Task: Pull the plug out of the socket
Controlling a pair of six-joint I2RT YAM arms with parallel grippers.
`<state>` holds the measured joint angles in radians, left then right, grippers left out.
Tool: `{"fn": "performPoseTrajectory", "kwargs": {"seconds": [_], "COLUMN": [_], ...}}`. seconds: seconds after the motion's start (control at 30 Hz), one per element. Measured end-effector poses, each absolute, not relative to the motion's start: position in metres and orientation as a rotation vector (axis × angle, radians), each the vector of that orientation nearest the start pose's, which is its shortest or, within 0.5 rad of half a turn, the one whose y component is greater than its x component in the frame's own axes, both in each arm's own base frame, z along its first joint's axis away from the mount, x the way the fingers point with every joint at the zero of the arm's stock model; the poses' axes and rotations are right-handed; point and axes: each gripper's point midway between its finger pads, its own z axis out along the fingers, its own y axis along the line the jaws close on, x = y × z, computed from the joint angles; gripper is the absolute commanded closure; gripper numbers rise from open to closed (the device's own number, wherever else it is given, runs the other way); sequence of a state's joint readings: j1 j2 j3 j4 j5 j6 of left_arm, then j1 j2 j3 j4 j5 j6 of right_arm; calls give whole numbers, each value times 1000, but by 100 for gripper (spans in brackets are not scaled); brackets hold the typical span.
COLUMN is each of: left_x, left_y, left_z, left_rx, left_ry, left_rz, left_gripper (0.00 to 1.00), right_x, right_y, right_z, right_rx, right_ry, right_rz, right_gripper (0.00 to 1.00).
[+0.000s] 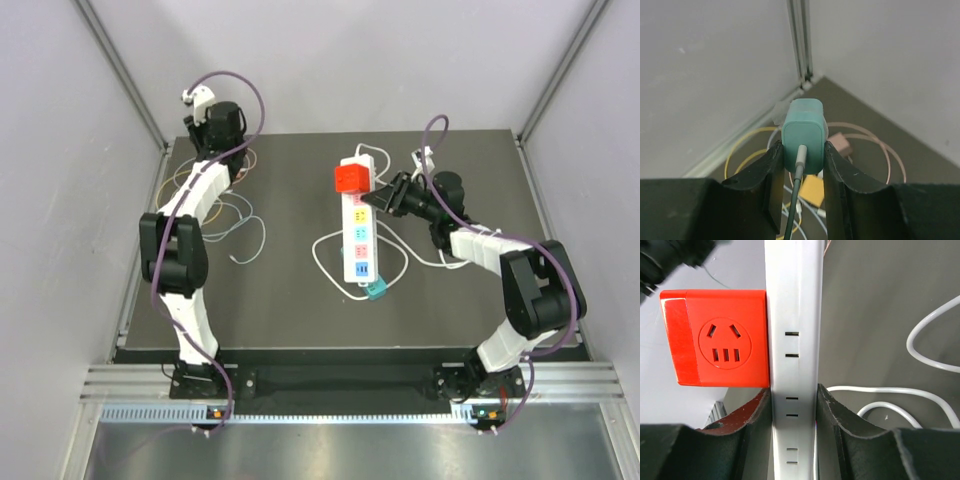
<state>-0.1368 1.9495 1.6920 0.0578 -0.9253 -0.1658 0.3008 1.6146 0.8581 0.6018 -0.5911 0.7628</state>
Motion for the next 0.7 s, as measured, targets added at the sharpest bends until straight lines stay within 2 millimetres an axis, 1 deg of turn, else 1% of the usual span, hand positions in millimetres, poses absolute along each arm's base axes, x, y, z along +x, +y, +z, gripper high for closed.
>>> {"fn": "performPoseTrajectory", "kwargs": {"seconds": [0.07, 0.13, 0.17, 0.27, 0.33, 0.43, 0.57, 0.6, 0.67, 0.7], "left_x": [559, 562, 563, 564, 562, 557, 546, 542, 536, 533], "left_y": [58, 57, 57, 59, 61, 66, 73, 76, 79, 80], "left_z": [241, 212, 198, 165, 146, 121, 93, 86, 74, 70], "left_rx": [-667, -668, -670, -681, -692, -714, -755, -766, -789, -800], "left_ry": [1677, 1745, 1779, 1866, 1915, 1990, 2067, 2086, 2119, 2128], "left_rz": [578, 557, 544, 514, 499, 476, 434, 425, 391, 376], "left_gripper": [96, 92, 92, 87, 85, 78, 57, 45, 38, 31], "right_x": [394, 395, 396, 397, 397, 397, 396, 396, 396, 396], "right_y": [245, 243, 242, 240, 240, 240, 240, 240, 240, 240], "right_z": [192, 192, 192, 192, 192, 193, 193, 193, 193, 193], "right_rx": [-37, -30, -26, -19, -19, -19, -21, -21, -21, -21], "right_ry": [1876, 1873, 1873, 1873, 1873, 1873, 1873, 1873, 1873, 1873], "right_rz": [1262, 1258, 1257, 1257, 1258, 1259, 1260, 1260, 1260, 1260], "right_gripper": [100, 100, 100, 100, 100, 100, 100, 100, 100, 100]}}
